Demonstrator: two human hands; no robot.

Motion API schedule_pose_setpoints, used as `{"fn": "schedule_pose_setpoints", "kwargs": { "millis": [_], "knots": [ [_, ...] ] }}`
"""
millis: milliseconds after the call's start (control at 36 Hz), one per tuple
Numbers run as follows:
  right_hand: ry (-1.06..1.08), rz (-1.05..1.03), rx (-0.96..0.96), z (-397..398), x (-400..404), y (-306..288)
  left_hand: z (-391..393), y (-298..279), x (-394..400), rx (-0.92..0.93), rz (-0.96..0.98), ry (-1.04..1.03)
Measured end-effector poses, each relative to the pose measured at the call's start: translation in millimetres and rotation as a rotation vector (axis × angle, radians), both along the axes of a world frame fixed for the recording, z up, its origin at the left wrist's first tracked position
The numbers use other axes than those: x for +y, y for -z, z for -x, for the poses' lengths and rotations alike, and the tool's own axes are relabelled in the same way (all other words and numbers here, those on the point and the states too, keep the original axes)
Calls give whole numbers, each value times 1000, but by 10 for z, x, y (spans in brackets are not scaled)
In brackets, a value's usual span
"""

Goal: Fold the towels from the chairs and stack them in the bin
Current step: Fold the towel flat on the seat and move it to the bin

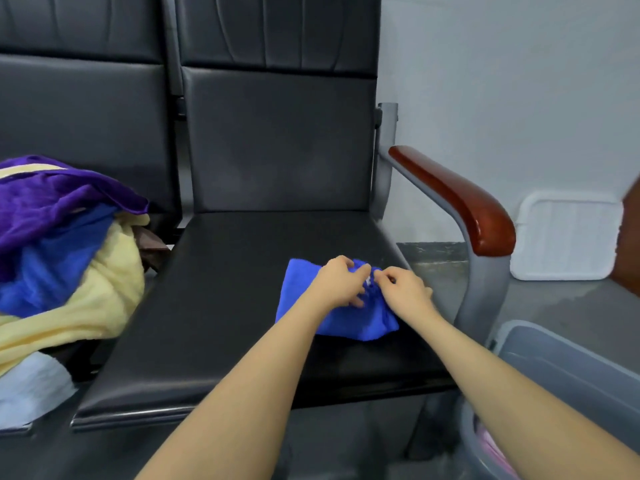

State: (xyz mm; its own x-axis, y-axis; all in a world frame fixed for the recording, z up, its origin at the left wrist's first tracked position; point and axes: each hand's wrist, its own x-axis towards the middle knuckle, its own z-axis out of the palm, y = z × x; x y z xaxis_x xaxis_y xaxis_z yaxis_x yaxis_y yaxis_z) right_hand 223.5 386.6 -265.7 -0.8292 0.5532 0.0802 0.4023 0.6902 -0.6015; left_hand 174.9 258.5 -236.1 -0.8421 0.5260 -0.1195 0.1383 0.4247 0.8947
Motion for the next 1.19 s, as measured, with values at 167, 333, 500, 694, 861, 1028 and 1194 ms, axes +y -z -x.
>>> {"fn": "schedule_pose_setpoints", "kwargs": {
  "millis": [167, 333, 500, 694, 861, 1028, 1194],
  "knots": [
    [54, 19, -26, -25, -26, -7, 54, 107, -114, 344, 303, -193],
    [20, -153, -106, 89, -128, -17, 98, 277, -292, 473, 746, -311],
    [-34, -233, -8, 140, -150, -56, 164, 357, -370, 529, 741, -312],
    [-10, -380, -70, 205, -76, 17, 151, 459, -359, 550, 877, -231],
    [134, -364, -154, 228, -72, 83, 181, 435, -339, 569, 804, -261],
    [222, -429, -221, 227, -104, 121, 246, 412, -370, 546, 781, -293],
    [186, -368, -276, 272, -174, 125, 285, 369, -431, 547, 696, -221]
  ]
}}
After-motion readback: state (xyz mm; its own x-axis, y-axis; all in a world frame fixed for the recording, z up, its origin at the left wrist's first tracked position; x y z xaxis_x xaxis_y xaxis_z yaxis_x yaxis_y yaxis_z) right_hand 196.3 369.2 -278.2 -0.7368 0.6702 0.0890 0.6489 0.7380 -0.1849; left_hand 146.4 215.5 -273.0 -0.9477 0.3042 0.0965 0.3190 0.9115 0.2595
